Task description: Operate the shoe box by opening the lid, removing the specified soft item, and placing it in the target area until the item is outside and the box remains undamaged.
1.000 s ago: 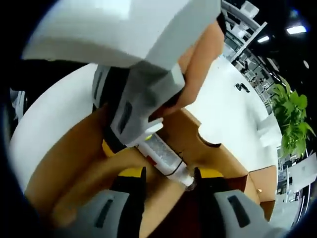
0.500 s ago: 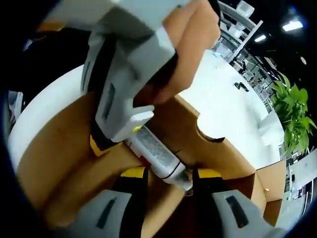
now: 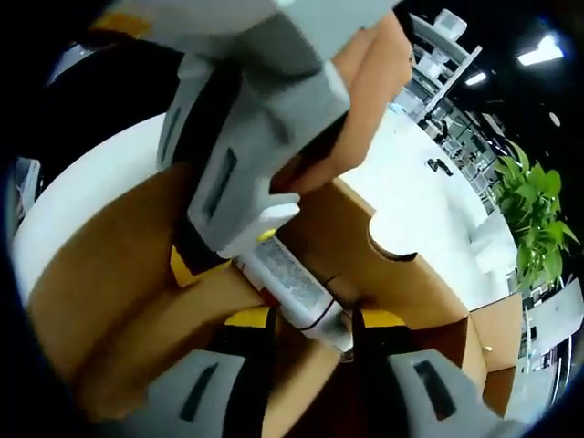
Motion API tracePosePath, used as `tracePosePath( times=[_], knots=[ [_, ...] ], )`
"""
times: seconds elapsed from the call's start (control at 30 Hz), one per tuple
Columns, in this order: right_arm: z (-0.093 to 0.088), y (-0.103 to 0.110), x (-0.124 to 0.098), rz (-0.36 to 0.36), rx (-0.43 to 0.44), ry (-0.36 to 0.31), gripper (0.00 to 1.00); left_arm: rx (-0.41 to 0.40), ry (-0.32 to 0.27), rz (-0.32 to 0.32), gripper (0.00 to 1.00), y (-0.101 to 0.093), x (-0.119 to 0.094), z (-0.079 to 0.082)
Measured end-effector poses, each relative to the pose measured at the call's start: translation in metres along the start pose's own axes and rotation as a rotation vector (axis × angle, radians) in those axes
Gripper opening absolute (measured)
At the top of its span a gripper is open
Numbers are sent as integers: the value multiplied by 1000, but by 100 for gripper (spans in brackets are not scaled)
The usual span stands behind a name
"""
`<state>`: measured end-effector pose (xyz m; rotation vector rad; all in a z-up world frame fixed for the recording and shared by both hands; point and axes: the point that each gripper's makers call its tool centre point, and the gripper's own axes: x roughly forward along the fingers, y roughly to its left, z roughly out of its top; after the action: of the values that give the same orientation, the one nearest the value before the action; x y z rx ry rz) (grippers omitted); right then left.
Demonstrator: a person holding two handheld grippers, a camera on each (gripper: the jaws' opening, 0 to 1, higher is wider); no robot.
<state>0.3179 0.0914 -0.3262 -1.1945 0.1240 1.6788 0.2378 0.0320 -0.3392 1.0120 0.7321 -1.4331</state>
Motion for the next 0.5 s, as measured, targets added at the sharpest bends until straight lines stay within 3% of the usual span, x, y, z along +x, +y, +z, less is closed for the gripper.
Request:
tracePosePath(
  times=[0.27,0.5],
  knots=[
    [-3,0,-3,-15,-32,28,30,2,-3,-4,3,0,0,0],
    [-10,2,-9,-5,-10,44,29,4,-7,-5,3,0,0,0]
  ],
)
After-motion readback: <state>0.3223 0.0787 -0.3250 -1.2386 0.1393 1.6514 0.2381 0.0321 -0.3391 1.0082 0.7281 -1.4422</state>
